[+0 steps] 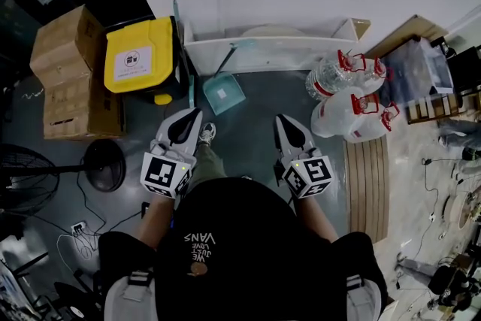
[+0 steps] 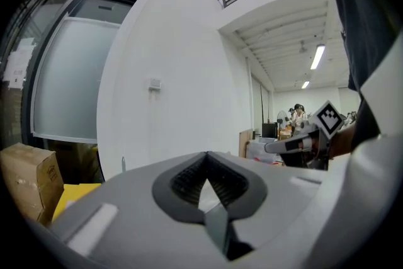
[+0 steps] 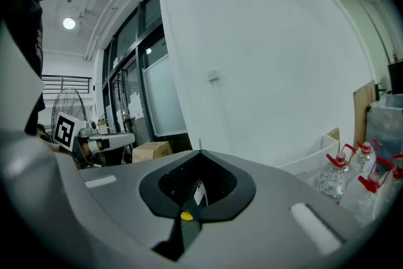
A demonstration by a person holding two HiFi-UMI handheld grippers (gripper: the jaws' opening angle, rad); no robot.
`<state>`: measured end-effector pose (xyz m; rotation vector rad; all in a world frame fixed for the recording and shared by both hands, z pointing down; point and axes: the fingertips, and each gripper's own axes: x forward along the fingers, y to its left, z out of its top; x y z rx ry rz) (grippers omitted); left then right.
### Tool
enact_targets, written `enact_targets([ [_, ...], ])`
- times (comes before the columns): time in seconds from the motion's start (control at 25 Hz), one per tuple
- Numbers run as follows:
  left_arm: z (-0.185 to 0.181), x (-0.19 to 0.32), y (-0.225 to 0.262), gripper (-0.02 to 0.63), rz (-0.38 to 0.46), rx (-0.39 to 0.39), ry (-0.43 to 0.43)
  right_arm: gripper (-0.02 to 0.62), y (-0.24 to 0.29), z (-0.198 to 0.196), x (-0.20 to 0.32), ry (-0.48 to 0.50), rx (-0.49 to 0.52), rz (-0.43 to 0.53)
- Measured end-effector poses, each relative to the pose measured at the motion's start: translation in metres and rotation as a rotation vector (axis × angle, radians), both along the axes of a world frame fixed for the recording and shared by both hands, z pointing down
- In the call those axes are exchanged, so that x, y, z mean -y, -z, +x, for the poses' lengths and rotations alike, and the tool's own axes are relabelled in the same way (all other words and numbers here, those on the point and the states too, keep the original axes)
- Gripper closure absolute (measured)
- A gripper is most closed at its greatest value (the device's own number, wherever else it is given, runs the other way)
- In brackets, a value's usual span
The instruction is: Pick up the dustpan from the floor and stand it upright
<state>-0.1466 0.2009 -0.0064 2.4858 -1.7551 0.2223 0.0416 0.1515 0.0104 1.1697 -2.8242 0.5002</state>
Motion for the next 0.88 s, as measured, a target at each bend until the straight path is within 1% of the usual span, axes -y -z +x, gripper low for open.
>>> enact_targets([
  [0.12, 0.002, -0.004, -0.001, 0.554, 0.007, -0.003, 0.000, 0.594, 0.000, 0.003, -0.004, -0.008, -0.002, 0.000],
  [0.48, 0.004, -0.008, 0.002, 0.554, 0.021, 0.026, 0.000, 0.594, 0.002, 0.006, -0.010, -0.016, -0.010, 0.012],
  [0.64, 0.005, -0.005, 0.011, 0.554, 0.054, 0.027, 0.003, 0.594, 0.004, 0.005, -0.011, -0.013, -0.014, 0.012],
  [0.88, -0.001, -0.002, 0.002, 0.555, 0.035, 0.058, 0.009, 0.594, 0.003, 0.000, -0.007, -0.010, -0.014, 0.013],
])
